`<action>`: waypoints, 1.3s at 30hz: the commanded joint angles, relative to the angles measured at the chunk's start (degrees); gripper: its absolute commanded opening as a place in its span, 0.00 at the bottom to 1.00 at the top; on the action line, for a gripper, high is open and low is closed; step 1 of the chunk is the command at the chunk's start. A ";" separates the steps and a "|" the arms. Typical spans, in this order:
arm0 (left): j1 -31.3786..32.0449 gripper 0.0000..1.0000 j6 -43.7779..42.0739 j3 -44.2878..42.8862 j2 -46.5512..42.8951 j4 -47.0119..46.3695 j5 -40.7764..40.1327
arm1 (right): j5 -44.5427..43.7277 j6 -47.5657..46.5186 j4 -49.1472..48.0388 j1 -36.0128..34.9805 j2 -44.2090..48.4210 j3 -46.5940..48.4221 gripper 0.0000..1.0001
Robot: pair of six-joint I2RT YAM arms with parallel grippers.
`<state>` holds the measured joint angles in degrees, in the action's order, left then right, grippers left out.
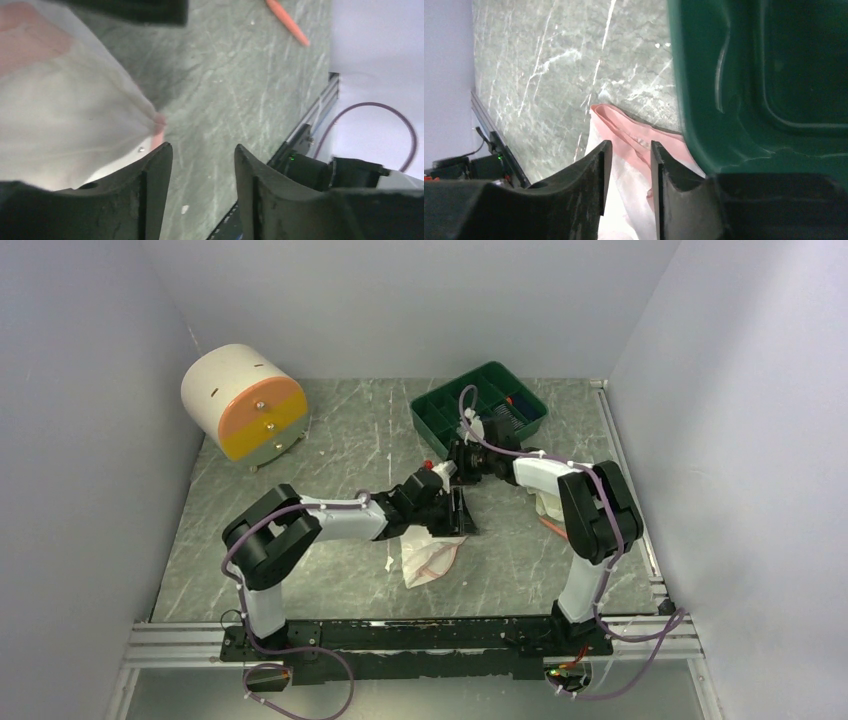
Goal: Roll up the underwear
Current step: Fold the underwear at the center of the board.
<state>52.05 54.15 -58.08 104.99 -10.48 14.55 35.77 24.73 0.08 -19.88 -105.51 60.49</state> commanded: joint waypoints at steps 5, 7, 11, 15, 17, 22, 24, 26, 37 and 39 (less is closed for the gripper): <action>1.01 0.80 -3.42 2.82 -11.55 -3.23 -1.50 | -4.77 -3.74 4.13 0.63 8.58 2.71 0.45; 1.08 0.83 -4.74 5.07 -15.63 -1.06 -3.45 | -6.16 -3.45 4.42 0.61 11.42 0.90 0.50; 1.05 0.86 -6.61 9.76 -24.92 6.17 -9.99 | -3.83 -2.14 4.24 0.30 15.82 -3.51 0.52; 1.07 0.89 -7.29 15.14 -30.29 15.68 -17.84 | -7.30 0.21 6.25 -0.53 21.37 -8.56 0.52; 1.11 0.90 -6.59 19.03 -32.34 17.79 -18.90 | -11.92 0.32 8.52 -1.13 24.61 -11.51 0.53; 1.06 0.90 -3.38 29.83 -37.22 11.97 -14.68 | -10.05 3.12 9.55 -1.71 31.91 -21.23 0.45; 1.11 0.89 -1.54 33.23 -38.34 7.58 -12.47 | -8.29 6.08 8.05 -1.96 34.85 -25.38 0.45; 1.12 0.88 -0.33 35.21 -38.81 5.13 -10.97 | -7.26 8.66 6.30 -2.13 37.24 -28.90 0.43; 2.11 0.66 2.45 35.95 -36.30 6.38 -13.04 | -6.79 9.77 5.01 -2.36 36.46 -31.16 0.36; 2.49 0.64 2.32 34.59 -35.67 9.01 -14.42 | -7.23 9.27 5.36 -2.38 36.08 -30.61 0.36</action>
<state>53.52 56.21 -20.69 67.90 -5.80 2.94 28.62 34.11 7.27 -22.02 -68.88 27.46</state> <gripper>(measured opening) 0.654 0.366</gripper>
